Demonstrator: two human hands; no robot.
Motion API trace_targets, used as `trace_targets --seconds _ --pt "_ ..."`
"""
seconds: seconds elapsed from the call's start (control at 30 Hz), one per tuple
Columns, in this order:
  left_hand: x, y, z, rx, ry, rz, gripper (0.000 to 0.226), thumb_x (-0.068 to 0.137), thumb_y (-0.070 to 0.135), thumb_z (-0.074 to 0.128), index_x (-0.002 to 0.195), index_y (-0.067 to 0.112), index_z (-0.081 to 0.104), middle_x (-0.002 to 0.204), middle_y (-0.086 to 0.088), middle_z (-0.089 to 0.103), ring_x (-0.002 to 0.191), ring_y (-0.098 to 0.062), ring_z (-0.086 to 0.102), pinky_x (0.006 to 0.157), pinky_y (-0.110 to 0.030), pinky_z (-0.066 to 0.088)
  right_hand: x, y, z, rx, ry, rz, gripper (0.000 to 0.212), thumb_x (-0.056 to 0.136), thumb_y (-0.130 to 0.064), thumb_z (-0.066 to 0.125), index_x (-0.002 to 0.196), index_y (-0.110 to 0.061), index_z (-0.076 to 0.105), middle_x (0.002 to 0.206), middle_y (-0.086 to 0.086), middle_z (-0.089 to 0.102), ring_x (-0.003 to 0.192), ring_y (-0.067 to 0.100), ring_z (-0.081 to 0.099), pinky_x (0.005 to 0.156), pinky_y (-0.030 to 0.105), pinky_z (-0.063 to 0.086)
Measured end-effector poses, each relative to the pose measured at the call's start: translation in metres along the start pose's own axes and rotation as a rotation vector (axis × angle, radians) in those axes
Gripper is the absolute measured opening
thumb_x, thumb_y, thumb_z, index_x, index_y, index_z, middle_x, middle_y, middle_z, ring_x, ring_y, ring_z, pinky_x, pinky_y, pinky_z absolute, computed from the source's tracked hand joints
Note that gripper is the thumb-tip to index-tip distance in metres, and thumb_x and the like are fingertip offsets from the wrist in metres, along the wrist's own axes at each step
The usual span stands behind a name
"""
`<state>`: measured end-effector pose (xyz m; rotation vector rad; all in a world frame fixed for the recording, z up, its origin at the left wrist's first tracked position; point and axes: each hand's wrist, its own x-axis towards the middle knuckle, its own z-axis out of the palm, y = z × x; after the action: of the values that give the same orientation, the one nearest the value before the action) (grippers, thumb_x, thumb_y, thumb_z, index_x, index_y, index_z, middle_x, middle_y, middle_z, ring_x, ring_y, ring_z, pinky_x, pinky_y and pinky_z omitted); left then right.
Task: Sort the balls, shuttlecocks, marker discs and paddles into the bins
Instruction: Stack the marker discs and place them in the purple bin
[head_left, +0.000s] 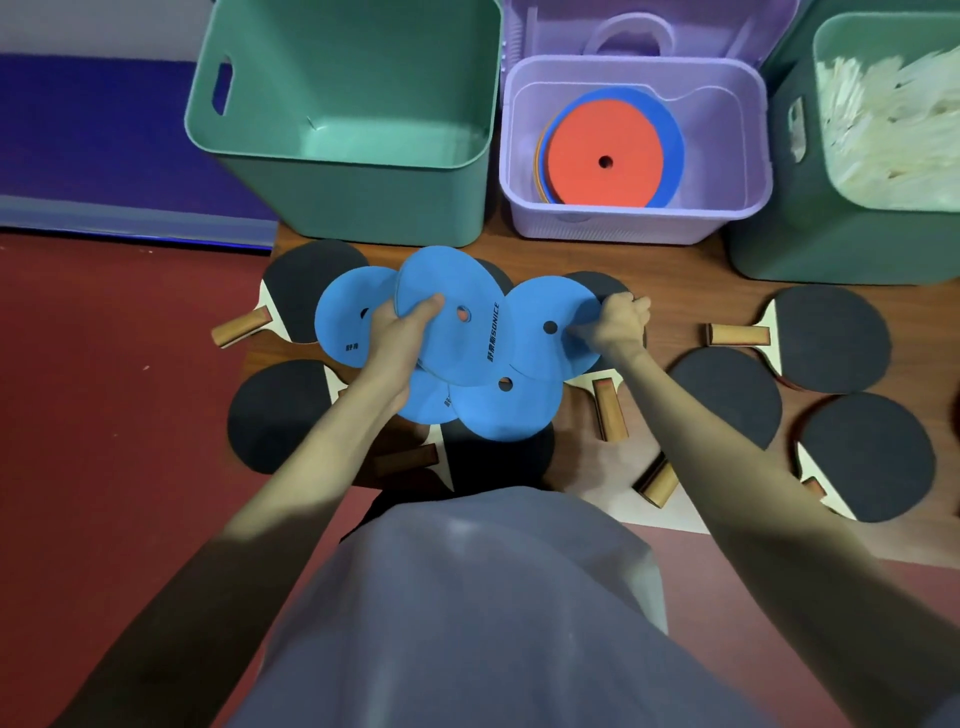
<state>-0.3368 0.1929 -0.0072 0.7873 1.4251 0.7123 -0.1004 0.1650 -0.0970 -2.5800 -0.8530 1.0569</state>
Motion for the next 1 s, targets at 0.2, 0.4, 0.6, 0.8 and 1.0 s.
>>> trace_targets --seconds 0.2,0.4,0.6,0.8,1.0 --pt "0.005 0.005 -0.001 0.053 -0.023 0.021 0.014 0.093 0.022 0.061 0.106 0.019 0.066 0.102 0.001 0.073 0.095 -0.018 0.069 0.072 -0.035 0.057 -0.008 0.004 -0.010 0.004 -0.005 -0.168 0.046 0.087 -0.007 0.061 0.122 0.006 0.033 0.113 0.023 0.058 0.103 0.040 0.058 0.077 0.041 0.046" --pt "0.009 0.008 -0.004 0.108 0.008 0.059 0.016 0.096 0.036 0.055 0.097 0.024 0.066 0.100 0.001 0.073 0.097 -0.017 0.069 0.085 -0.039 0.057 -0.034 0.007 -0.043 0.164 0.189 -0.546 0.024 0.092 -0.005 0.050 0.114 -0.004 0.059 0.103 0.010 0.065 0.088 0.023 0.056 0.071 0.025 0.035" --pt "0.011 0.010 0.001 0.093 -0.011 0.011 0.037 0.091 0.056 0.054 0.098 0.022 0.068 0.104 -0.003 0.073 0.100 -0.021 0.068 0.091 -0.046 0.055 -0.067 -0.012 -0.059 0.799 0.046 -0.571 0.021 0.095 -0.002 0.047 0.112 -0.009 0.057 0.108 0.004 0.063 0.099 0.015 0.061 0.081 0.026 0.051" --pt "0.004 0.018 0.018 0.010 -0.232 -0.089 0.061 0.091 0.071 0.031 0.122 0.029 0.063 0.114 0.007 0.071 0.105 -0.013 0.067 0.085 -0.040 0.056 -0.076 -0.027 -0.029 0.850 -0.203 -0.439 0.016 0.097 -0.003 0.050 0.110 -0.007 0.057 0.095 0.001 0.066 0.075 0.004 0.065 0.061 0.018 0.050" --pt "0.006 0.025 0.032 0.005 -0.196 -0.042 0.026 0.088 0.018 0.067 0.113 0.014 0.066 0.110 -0.005 0.072 0.102 -0.025 0.068 0.086 -0.049 0.056 -0.060 -0.025 -0.029 0.581 -0.051 -0.569 0.019 0.093 -0.015 0.058 0.110 -0.011 0.064 0.103 -0.002 0.068 0.097 0.016 0.063 0.085 0.032 0.052"
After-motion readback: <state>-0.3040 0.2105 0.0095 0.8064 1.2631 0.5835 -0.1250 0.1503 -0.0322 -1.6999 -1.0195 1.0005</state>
